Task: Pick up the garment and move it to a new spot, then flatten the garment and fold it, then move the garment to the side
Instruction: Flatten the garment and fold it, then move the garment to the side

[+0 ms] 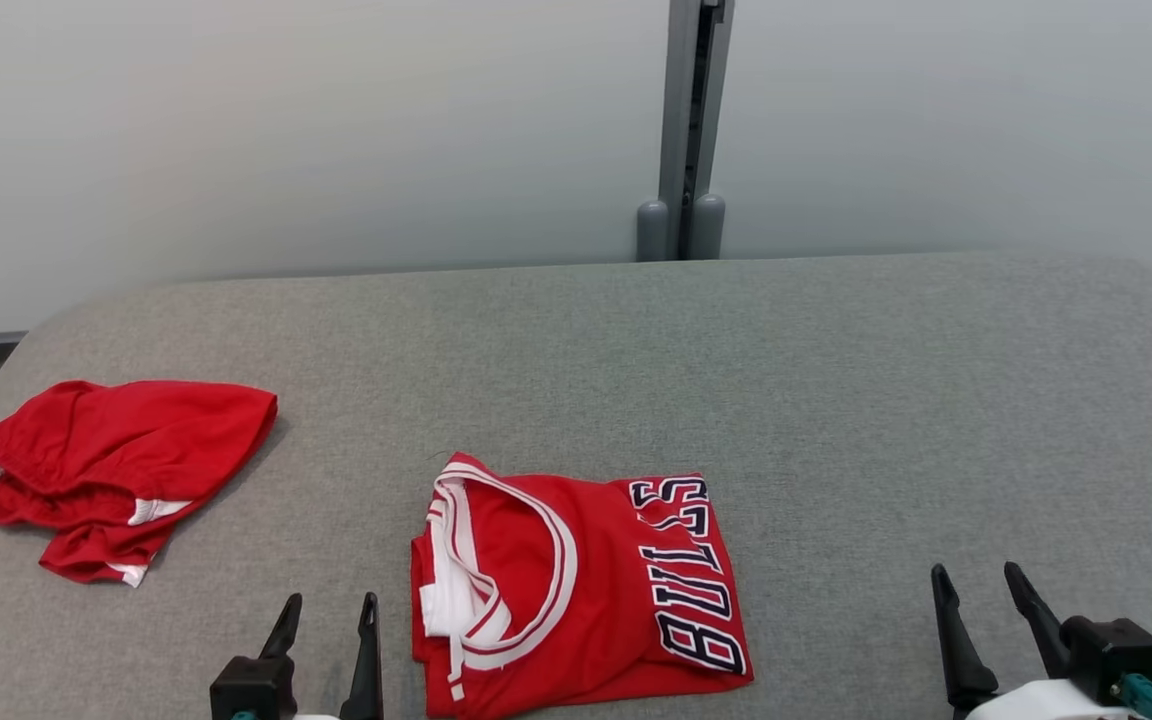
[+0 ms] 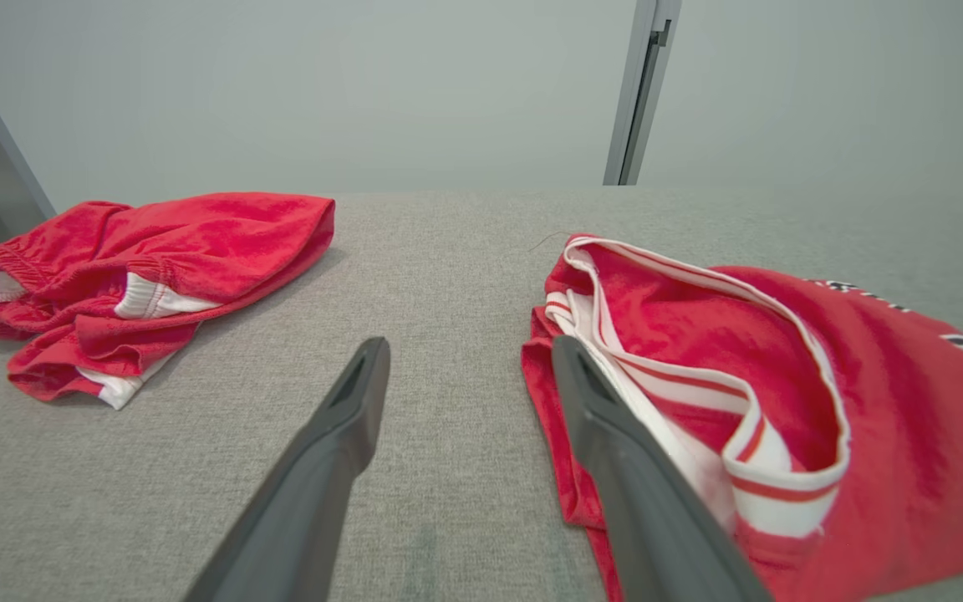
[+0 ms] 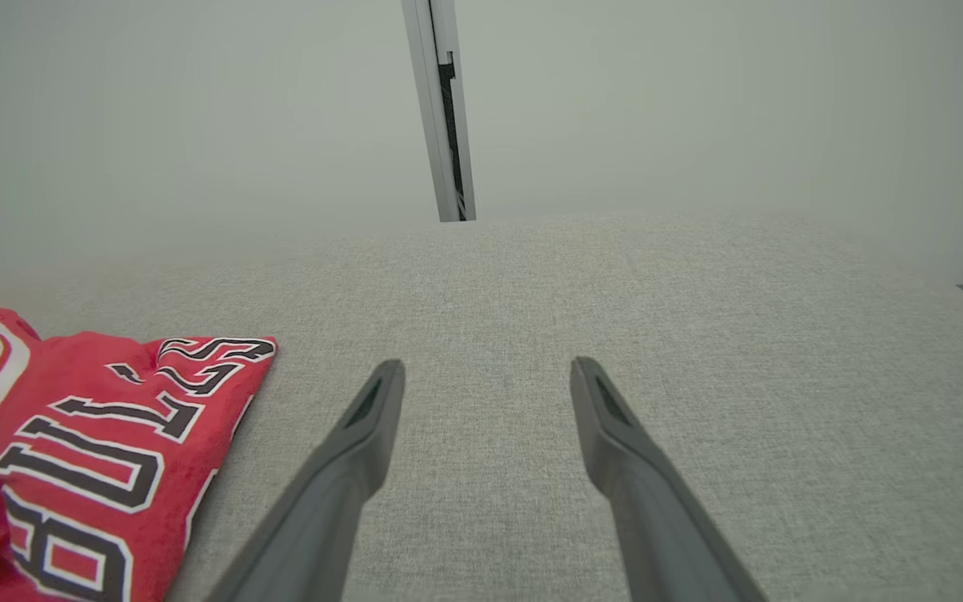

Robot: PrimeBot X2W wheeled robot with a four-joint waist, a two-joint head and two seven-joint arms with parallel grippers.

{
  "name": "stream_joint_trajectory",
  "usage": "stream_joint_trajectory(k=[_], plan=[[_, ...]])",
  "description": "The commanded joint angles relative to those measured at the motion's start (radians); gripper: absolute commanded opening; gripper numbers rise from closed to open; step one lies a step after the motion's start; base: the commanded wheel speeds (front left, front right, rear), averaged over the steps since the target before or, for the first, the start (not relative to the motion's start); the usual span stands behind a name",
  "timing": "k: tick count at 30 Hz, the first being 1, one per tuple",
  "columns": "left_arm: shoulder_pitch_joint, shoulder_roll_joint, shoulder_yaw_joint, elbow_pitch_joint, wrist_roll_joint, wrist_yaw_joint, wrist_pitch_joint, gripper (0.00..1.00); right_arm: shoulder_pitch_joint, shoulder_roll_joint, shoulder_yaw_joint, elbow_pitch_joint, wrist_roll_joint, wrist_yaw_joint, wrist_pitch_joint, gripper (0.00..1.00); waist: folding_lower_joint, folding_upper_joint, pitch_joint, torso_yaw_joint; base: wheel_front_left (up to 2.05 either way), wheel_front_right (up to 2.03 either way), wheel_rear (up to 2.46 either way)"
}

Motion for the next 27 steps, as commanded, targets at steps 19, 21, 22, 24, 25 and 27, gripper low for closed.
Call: stream_joint_trajectory(k=[19,21,22,24,25,27], plan=[[0.055,0.004,0.027,-0.03,0.006,0.008,0.0,1.0,0.026,-0.006,0.024,0.014,-0.036,0.0,-0.004,1.0,0.0,0.0,-0.02,-0.032,0.0,0.0,0.0],[0.046,0.004,0.023,-0.035,0.009,0.006,0.0,1.0,0.015,-0.006,0.033,0.014,-0.036,0.0,-0.005,1.0,0.0,0.0,-0.008,-0.024,0.0,0.0,0.0],[0.039,0.004,0.022,-0.038,0.01,0.004,0.0,1.0,0.009,-0.006,0.04,0.013,-0.038,0.0,-0.005,1.0,0.0,0.0,-0.001,-0.018,0.0,0.0,0.0],[0.029,0.004,0.018,-0.043,0.009,0.002,0.0,1.0,-0.004,-0.006,0.049,0.015,-0.036,0.0,-0.005,1.0,0.0,0.0,0.015,-0.006,0.0,0.0,0.0],[0.024,0.004,0.016,-0.046,0.01,0.0,0.0,1.0,-0.013,-0.006,0.059,0.018,-0.033,0.0,-0.004,1.0,0.0,0.0,0.023,0.001,0.0,0.0,0.0],[0.02,0.004,0.011,-0.048,0.012,0.0,0.0,1.0,-0.023,-0.006,0.067,0.02,-0.029,0.0,-0.005,1.0,0.0,0.0,0.032,0.01,0.0,0.0,0.0]])
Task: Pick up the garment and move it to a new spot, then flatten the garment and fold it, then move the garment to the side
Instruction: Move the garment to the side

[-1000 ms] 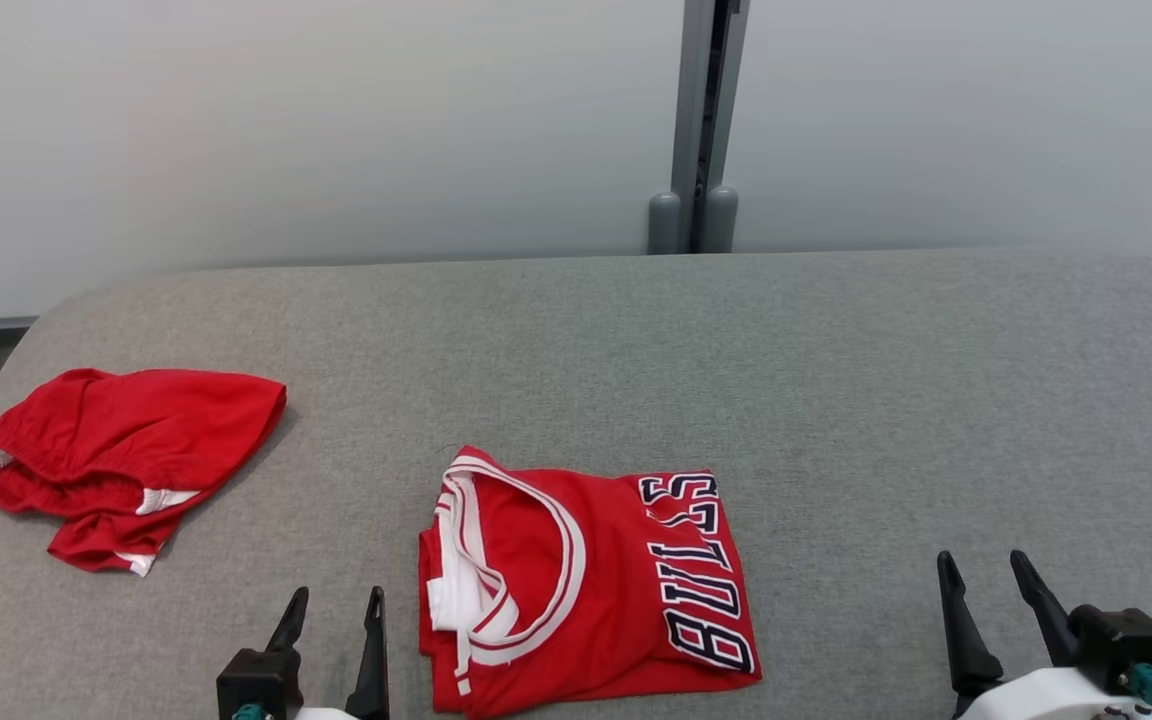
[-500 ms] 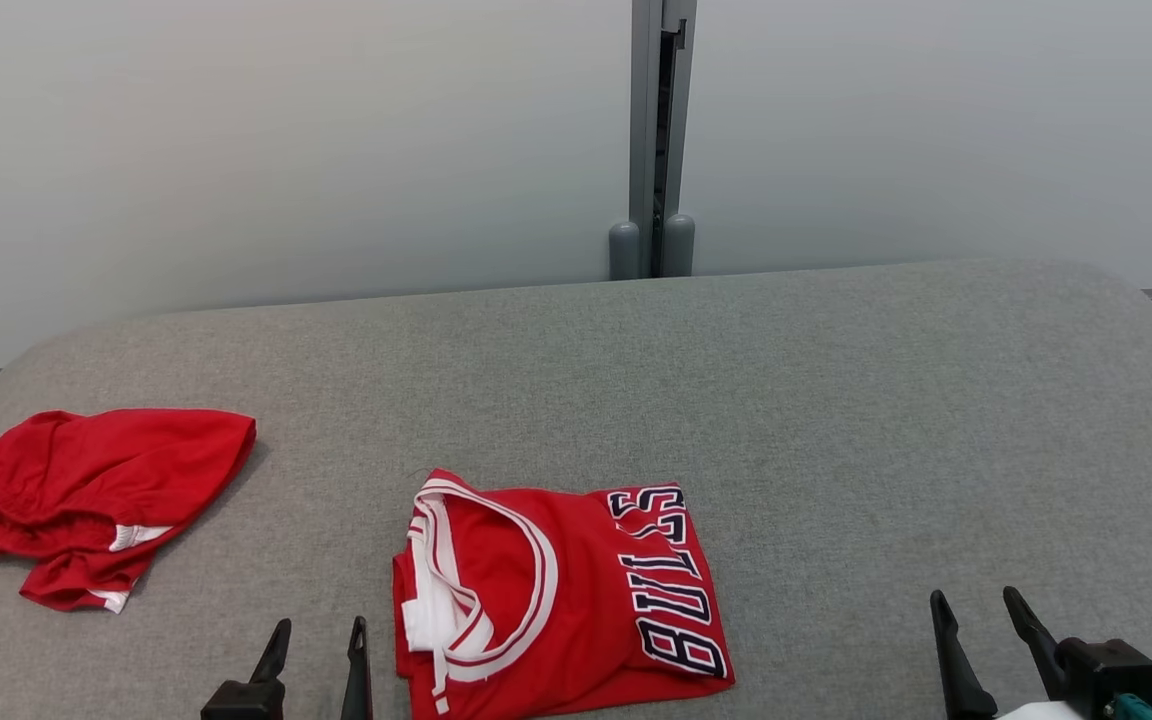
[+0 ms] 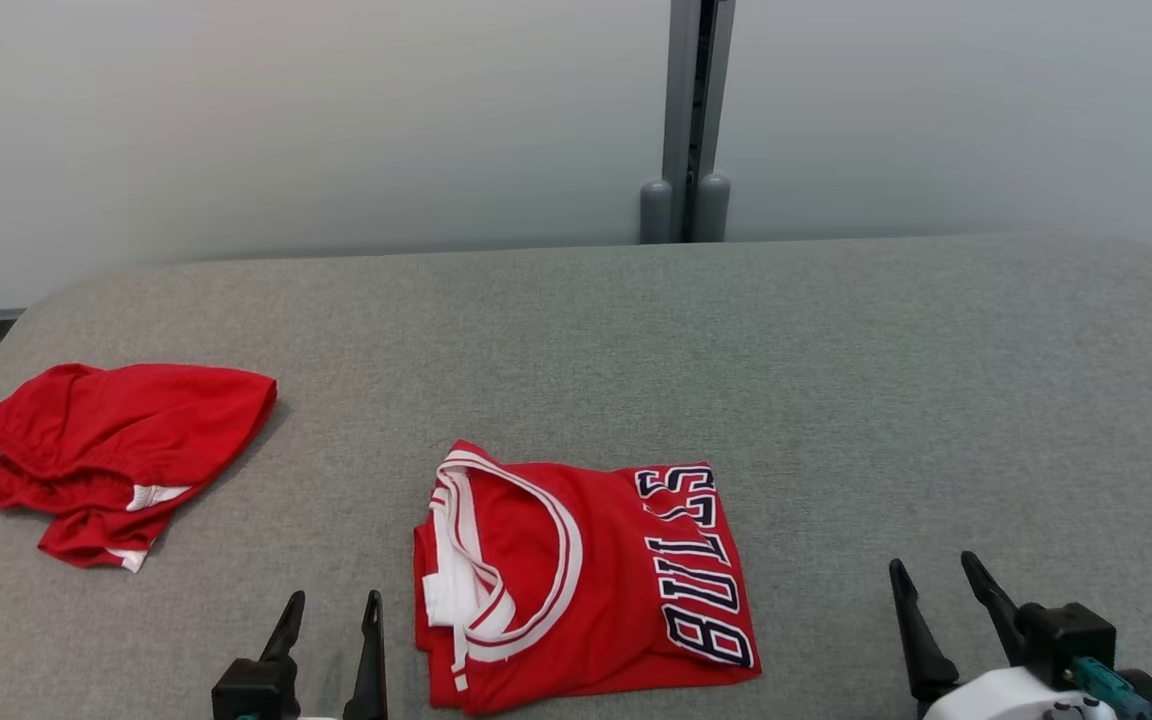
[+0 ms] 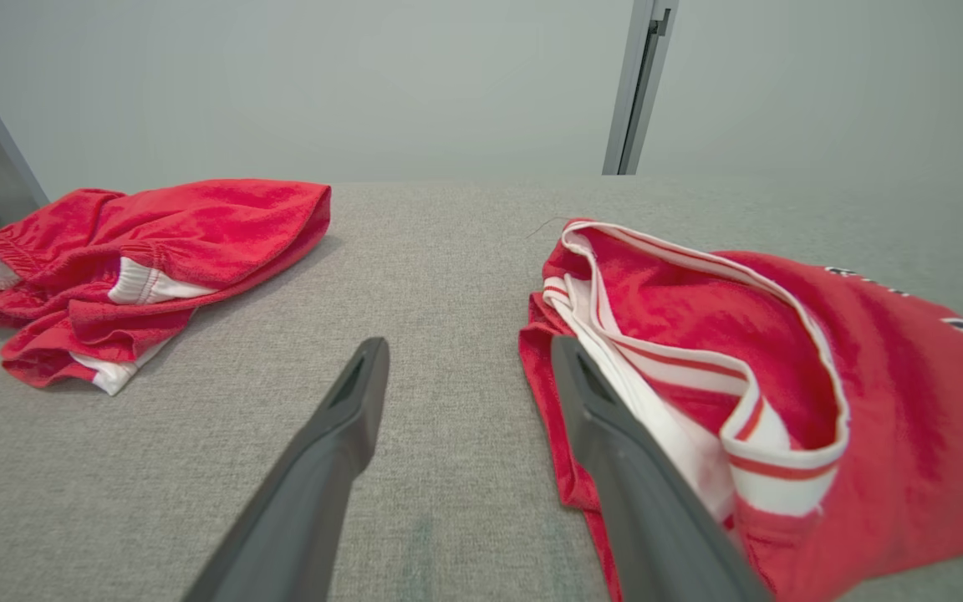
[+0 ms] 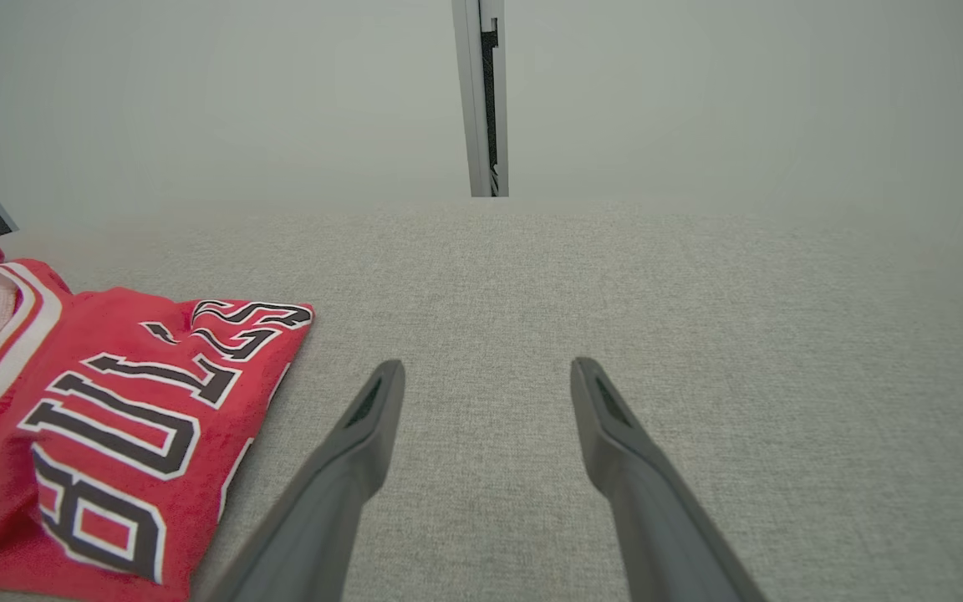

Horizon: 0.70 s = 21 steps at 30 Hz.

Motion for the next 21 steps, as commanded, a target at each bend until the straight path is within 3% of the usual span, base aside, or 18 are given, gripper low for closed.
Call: stream_joint_trajectory(k=[1,9,16,21], plan=[[-0.017,0.004,-0.003,-0.005,0.004,0.001,0.0,1.0,-0.021,-0.005,0.01,0.002,0.012,0.0,-0.005,1.0,0.0,-0.0001,0.022,0.023,0.0,0.0,0.0],[-0.069,0.004,-0.039,-0.006,0.001,0.0,0.0,1.0,-0.151,-0.006,0.12,0.064,0.064,0.0,-0.005,1.0,0.0,-0.0001,0.118,0.116,0.0,0.0,0.0],[-0.095,0.004,-0.05,-0.002,-0.002,-0.002,0.0,1.0,-0.255,-0.006,0.154,0.206,0.186,0.0,-0.005,1.0,0.0,-0.0001,0.162,0.185,0.0,0.0,0.0],[-0.096,0.004,-0.057,-0.004,-0.005,-0.003,0.0,1.0,-0.283,-0.007,0.241,0.32,0.284,0.0,-0.002,1.0,0.0,-0.0001,0.169,0.206,0.0,0.0,0.0]])
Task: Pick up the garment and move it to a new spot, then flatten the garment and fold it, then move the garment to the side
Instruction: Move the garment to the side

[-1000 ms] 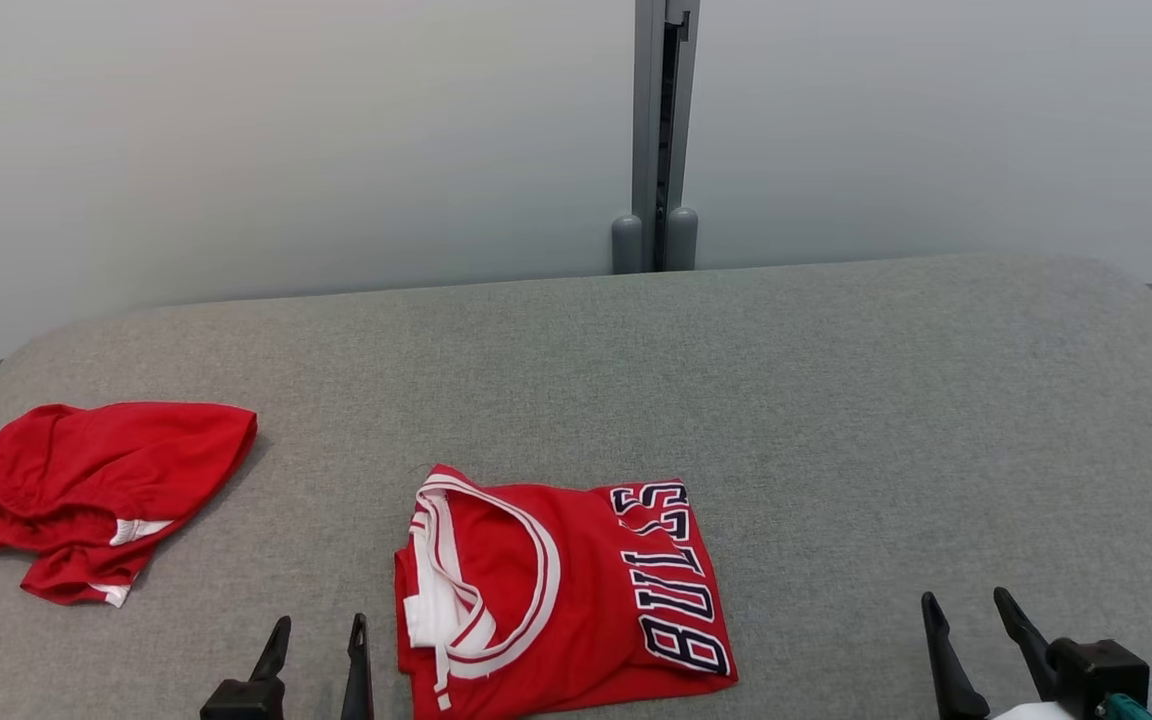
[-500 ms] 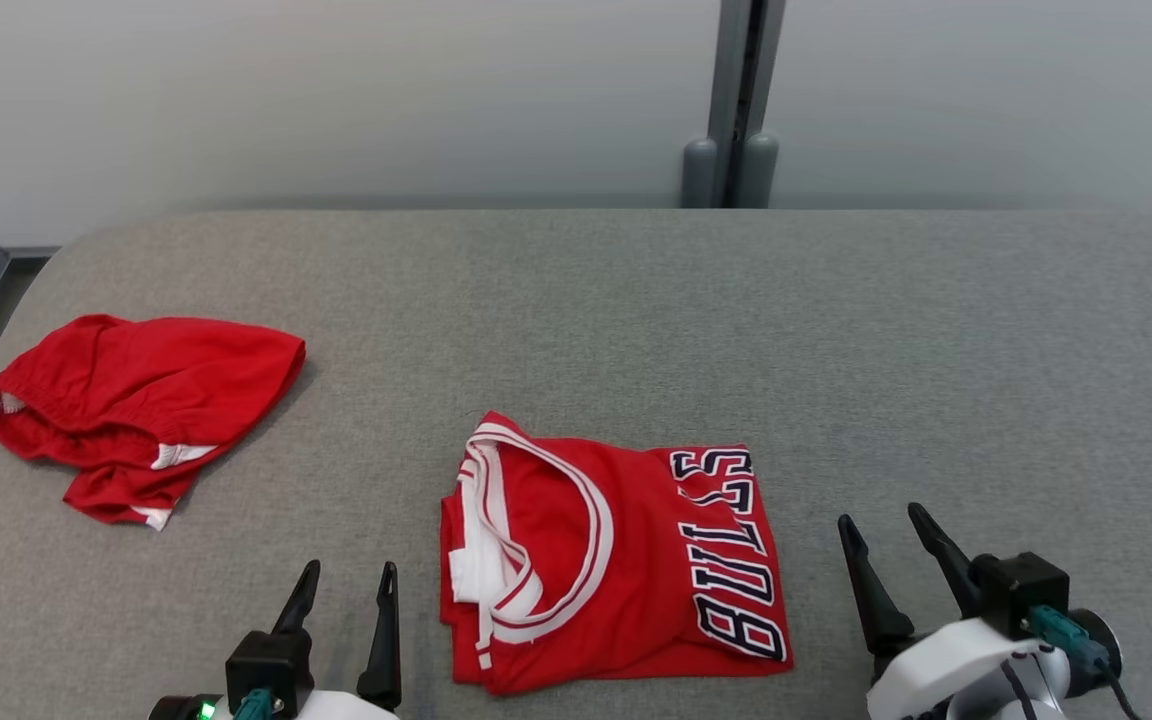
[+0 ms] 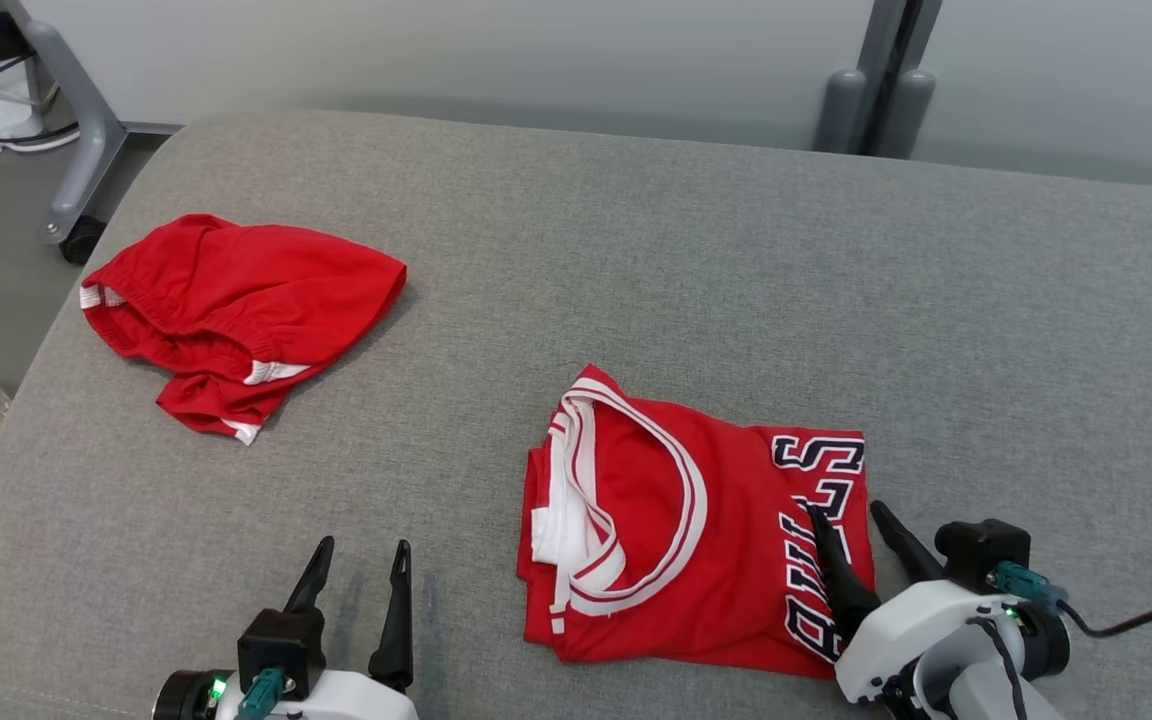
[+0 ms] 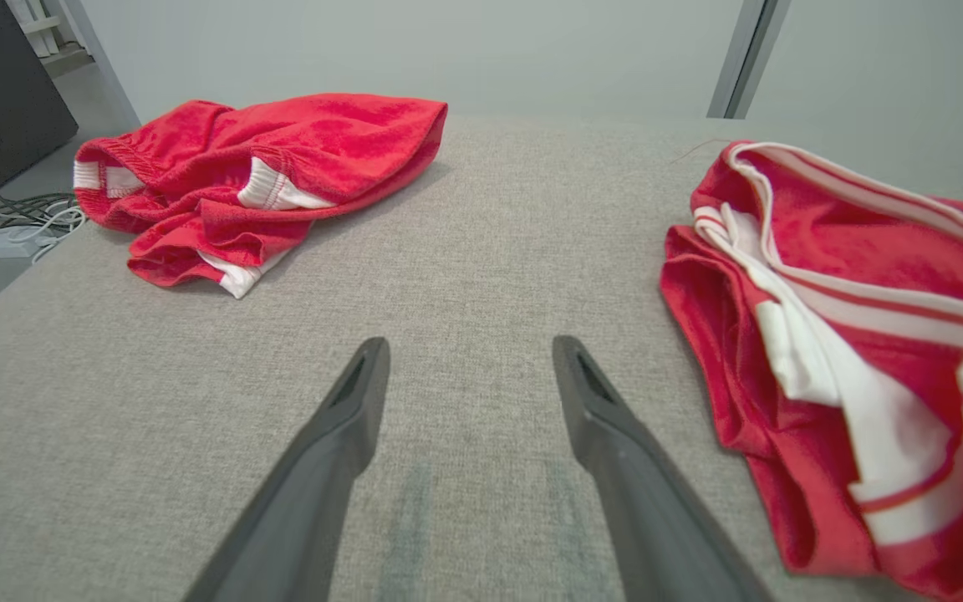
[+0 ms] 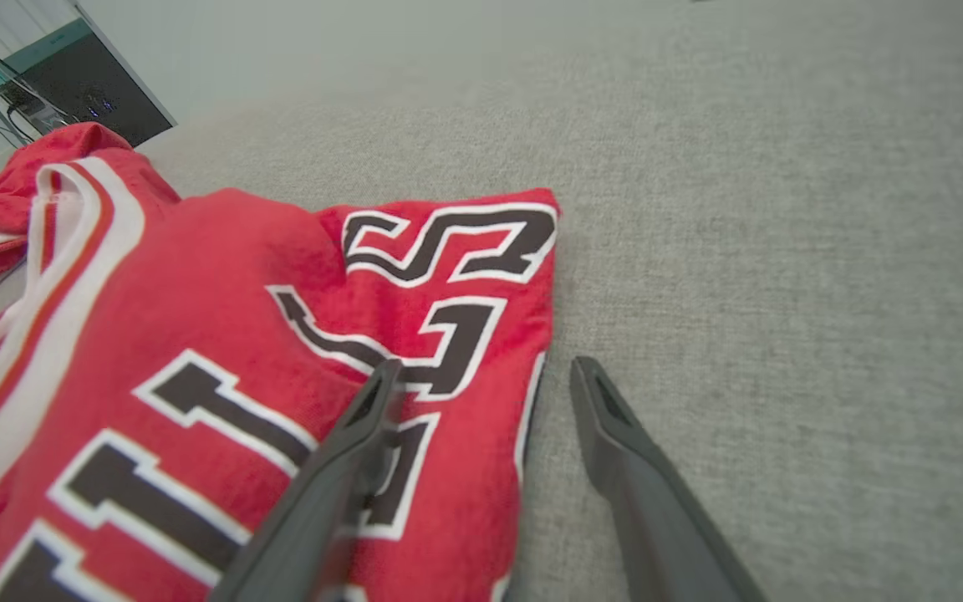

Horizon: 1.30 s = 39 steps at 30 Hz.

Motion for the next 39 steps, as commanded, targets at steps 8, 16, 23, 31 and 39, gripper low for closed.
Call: stream_joint_trajectory(k=[8,16,23,31,39], plan=[[-0.022,0.004,-0.012,-0.011,-0.018,0.007,0.0,1.0,-0.049,-0.006,0.018,0.054,0.003,0.0,0.003,0.0,0.0,0.0,-0.008,-0.004,0.0,0.0,0.0],[0.019,0.004,-0.014,-0.016,-0.031,-0.008,0.0,1.0,-0.046,-0.016,-0.015,-0.116,-0.181,0.0,0.002,0.0,0.0,0.0,-0.104,-0.09,0.0,0.0,0.0],[0.037,0.004,-0.026,-0.03,-0.055,-0.005,0.0,1.0,-0.006,-0.016,0.022,-0.2,-0.247,0.0,0.002,0.0,0.0,0.0,-0.162,-0.232,0.0,0.0,0.0],[0.017,0.004,-0.059,-0.042,-0.077,0.004,0.0,1.0,0.075,-0.01,0.044,-0.229,-0.226,0.0,0.002,0.0,0.0,0.0,-0.162,-0.467,0.0,0.0,0.0],[-0.007,0.004,-0.068,-0.042,-0.072,0.0,0.0,1.0,0.114,-0.009,0.063,-0.24,-0.203,0.0,0.002,0.0,0.0,0.0,-0.138,-0.683,0.0,0.0,0.0]])
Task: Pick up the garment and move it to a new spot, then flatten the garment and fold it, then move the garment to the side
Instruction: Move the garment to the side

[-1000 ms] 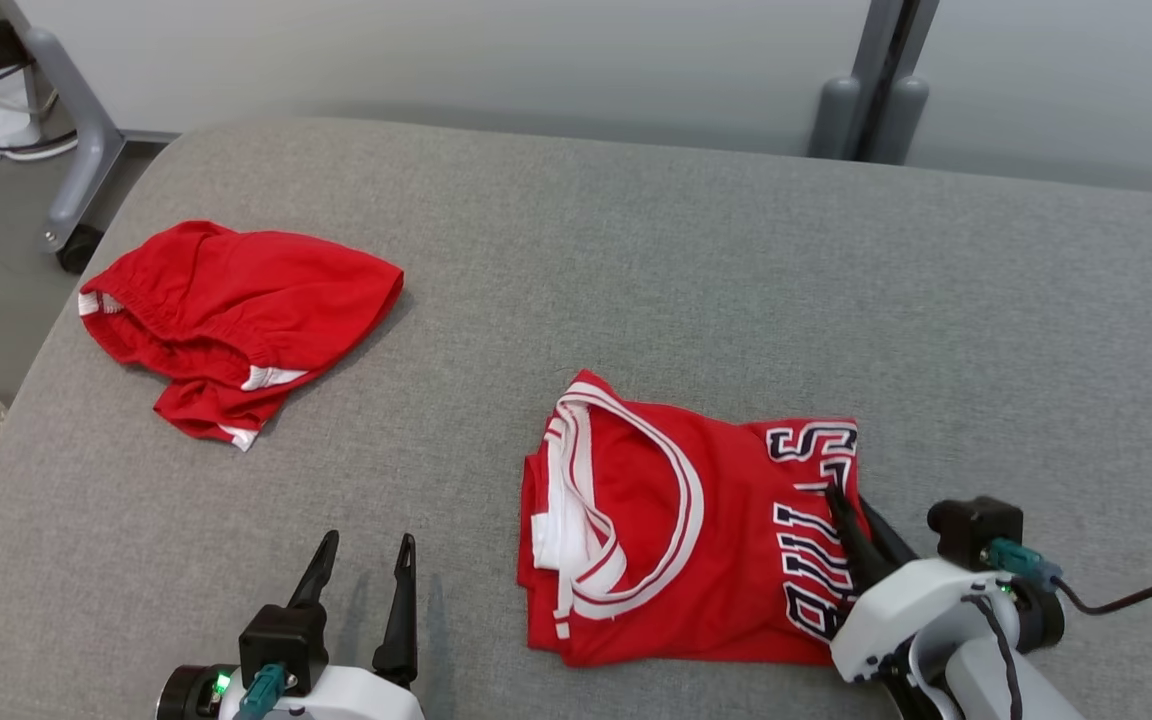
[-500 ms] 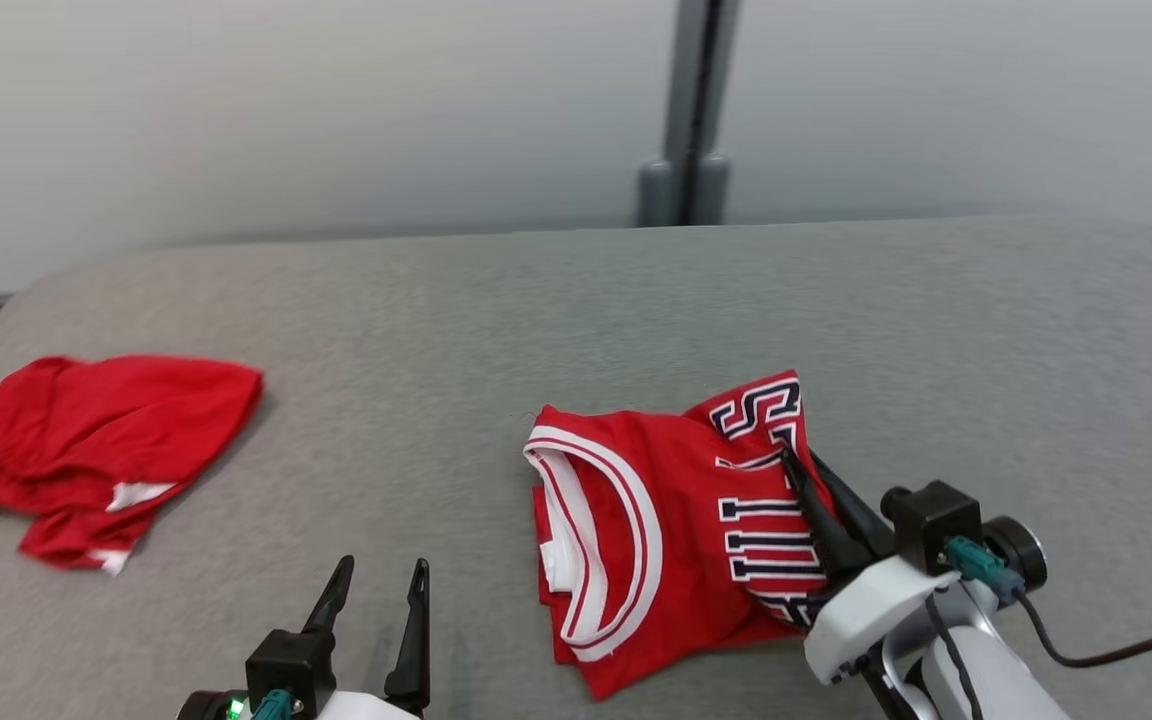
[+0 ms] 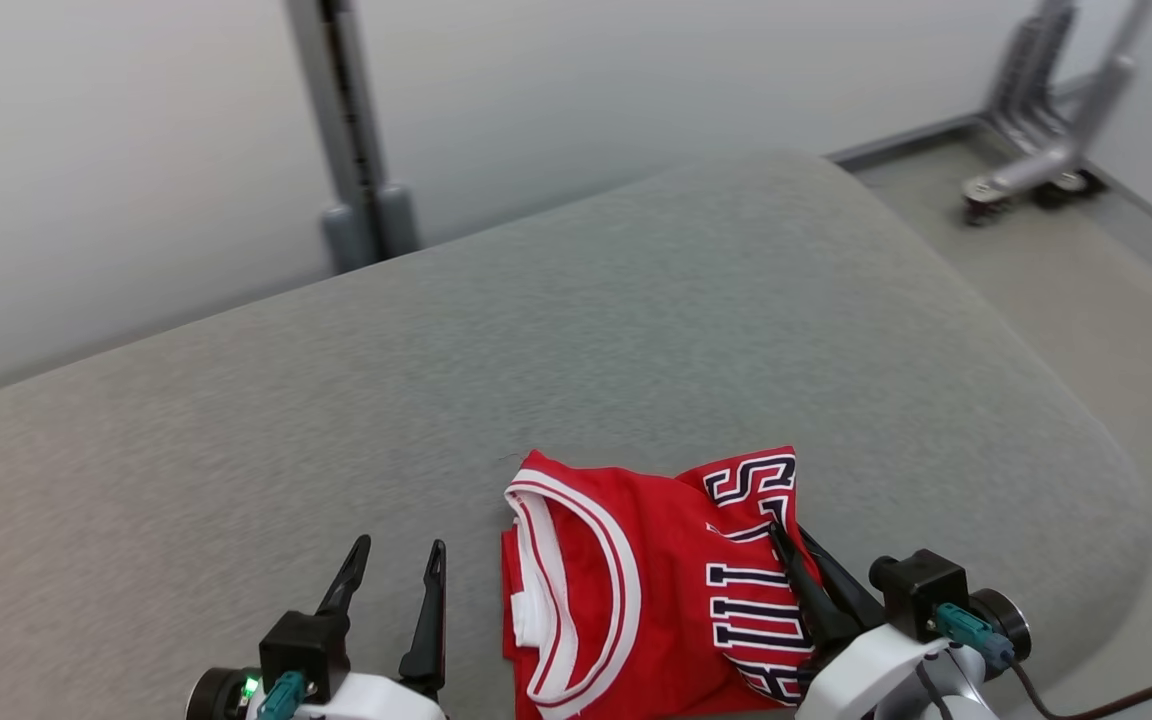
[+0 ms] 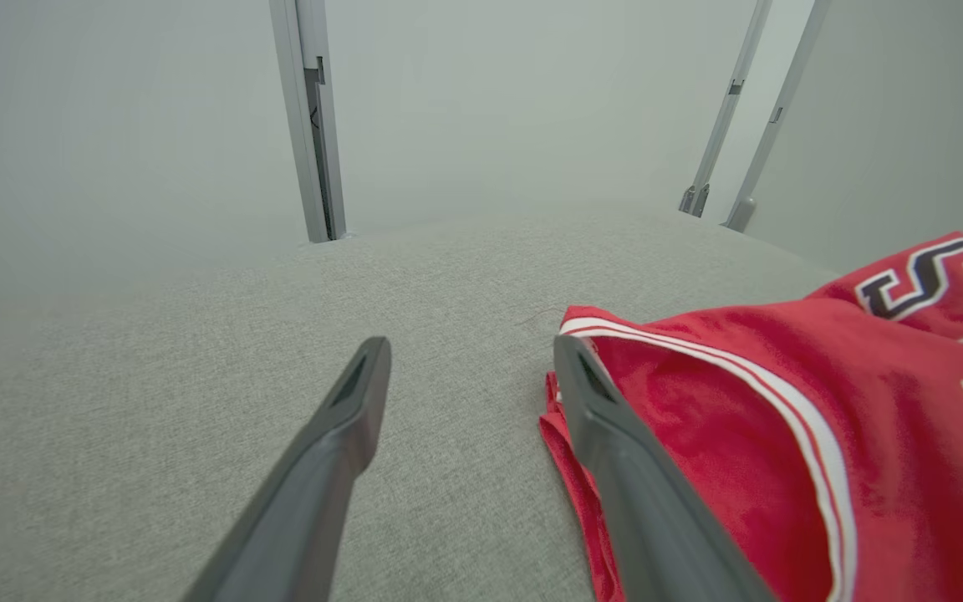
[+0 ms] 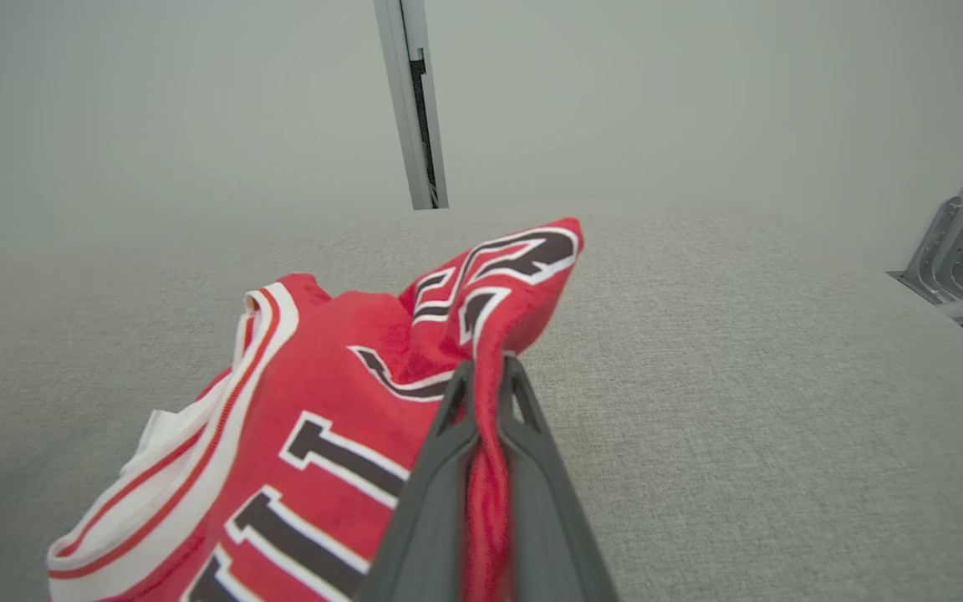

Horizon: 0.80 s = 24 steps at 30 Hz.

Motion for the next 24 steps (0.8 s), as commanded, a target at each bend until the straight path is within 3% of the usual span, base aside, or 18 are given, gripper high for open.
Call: stream_joint_trajectory(k=[1,7,12,16,24], plan=[[-0.024,0.004,0.001,-0.004,0.004,0.001,0.0,1.0,0.009,-0.004,0.007,-0.011,0.001,0.0,0.0,0.0,0.0,0.0,0.017,-0.139,0.0,0.0,0.0],[-0.066,0.005,-0.023,0.02,0.025,-0.02,0.0,1.0,0.031,-0.002,-0.015,-0.056,0.003,0.0,0.0,0.0,0.0,0.0,0.055,-0.168,0.0,0.0,0.0],[-0.05,0.005,-0.015,0.012,0.026,-0.009,0.0,1.0,0.014,-0.002,-0.009,-0.048,0.01,0.0,0.0,0.0,0.0,0.0,0.055,-0.167,0.0,0.0,0.0],[-0.056,0.005,-0.017,0.001,0.056,-0.011,0.0,1.0,-0.036,-0.002,-0.055,-0.03,0.016,0.0,0.0,0.0,0.0,0.0,0.091,-0.107,0.0,0.0,0.0],[-0.113,0.005,-0.001,-0.016,0.13,-0.04,0.0,1.0,-0.247,-0.026,-0.188,0.058,-0.077,0.0,0.0,0.0,0.0,0.0,0.207,0.055,0.0,0.0,0.0]])
